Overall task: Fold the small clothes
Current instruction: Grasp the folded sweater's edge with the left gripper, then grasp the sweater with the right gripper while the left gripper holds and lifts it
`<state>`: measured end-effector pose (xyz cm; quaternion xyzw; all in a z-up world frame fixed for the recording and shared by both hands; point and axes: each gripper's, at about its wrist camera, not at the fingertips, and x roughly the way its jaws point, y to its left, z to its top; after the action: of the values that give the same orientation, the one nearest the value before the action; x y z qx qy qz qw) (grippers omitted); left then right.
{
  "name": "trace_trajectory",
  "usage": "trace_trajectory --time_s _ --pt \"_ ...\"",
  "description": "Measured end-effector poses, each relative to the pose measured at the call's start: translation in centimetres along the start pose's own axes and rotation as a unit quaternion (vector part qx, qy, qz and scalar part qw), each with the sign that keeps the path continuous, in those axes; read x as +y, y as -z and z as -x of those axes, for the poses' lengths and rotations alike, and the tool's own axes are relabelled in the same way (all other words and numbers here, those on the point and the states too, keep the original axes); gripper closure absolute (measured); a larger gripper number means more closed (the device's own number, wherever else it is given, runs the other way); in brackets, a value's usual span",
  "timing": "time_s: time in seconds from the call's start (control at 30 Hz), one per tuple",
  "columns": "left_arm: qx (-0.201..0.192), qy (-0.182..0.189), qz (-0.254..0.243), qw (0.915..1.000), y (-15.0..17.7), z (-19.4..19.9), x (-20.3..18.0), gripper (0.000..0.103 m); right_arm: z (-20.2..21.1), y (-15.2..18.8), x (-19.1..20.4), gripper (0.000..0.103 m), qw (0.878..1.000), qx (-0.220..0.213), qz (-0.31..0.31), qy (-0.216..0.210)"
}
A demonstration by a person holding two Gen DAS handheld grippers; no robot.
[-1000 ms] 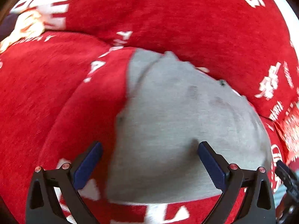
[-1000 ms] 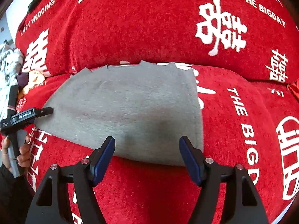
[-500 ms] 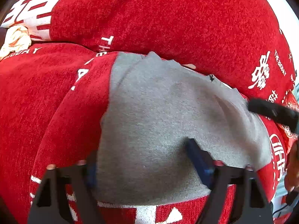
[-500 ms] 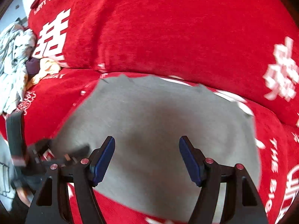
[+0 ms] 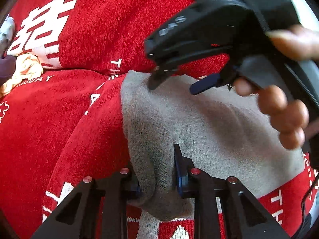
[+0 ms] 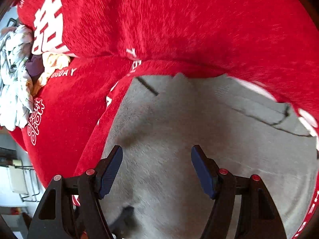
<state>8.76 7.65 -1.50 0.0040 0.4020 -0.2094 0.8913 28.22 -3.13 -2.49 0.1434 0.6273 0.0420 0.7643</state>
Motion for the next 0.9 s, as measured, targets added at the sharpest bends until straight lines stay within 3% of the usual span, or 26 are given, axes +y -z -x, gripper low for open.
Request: trace_trajectory --time_s 0.17,0.37,0.4,0.43,0.47,0.5,0.53,0.73,0.9 --pt "-0.007 -0.020 -0.020 0.9996 0.0 0.0 -0.7 0.078 -1.2 -2.1 2.0 0.027 0.999 0.011 0.006 -0.032" --pt "-0.012 -0.029 -0.032 0.9990 0.2 0.2 -1.3 0.078 -4.5 -2.6 6.4 0.025 0.993 0.068 0.087 0.037" --pt "-0.011 -0.028 -0.031 0.9991 0.2 0.2 -1.2 0.078 -5.2 -2.3 7.2 0.029 0.989 0.075 0.107 0.064" --pt "-0.010 -0.027 -0.029 0.9992 0.2 0.1 -1.1 0.078 -5.5 -2.1 7.6 0.057 0.985 0.072 0.126 0.097" --pt "-0.009 -0.024 -0.025 0.9994 0.1 0.1 -0.9 0.078 -5.4 -1.9 7.7 0.067 0.982 0.066 0.137 0.113" --pt "-0.007 -0.019 -0.020 0.9996 0.1 0.1 -0.7 0.078 -5.1 -1.9 7.5 0.081 0.982 0.060 0.139 0.111" --pt "-0.006 -0.013 -0.015 0.9998 0.0 0.2 -0.6 0.079 -4.2 -1.9 6.7 0.088 0.986 0.050 0.127 0.095" --pt "-0.003 0.045 0.026 0.9987 -0.7 1.8 0.0 0.080 1.0 -0.6 2.7 0.090 0.997 -0.020 0.081 0.004" --pt "0.009 0.046 0.027 0.9985 -1.3 2.4 -2.3 0.080 3.9 0.5 0.0 0.090 0.997 -0.051 0.052 -0.036"
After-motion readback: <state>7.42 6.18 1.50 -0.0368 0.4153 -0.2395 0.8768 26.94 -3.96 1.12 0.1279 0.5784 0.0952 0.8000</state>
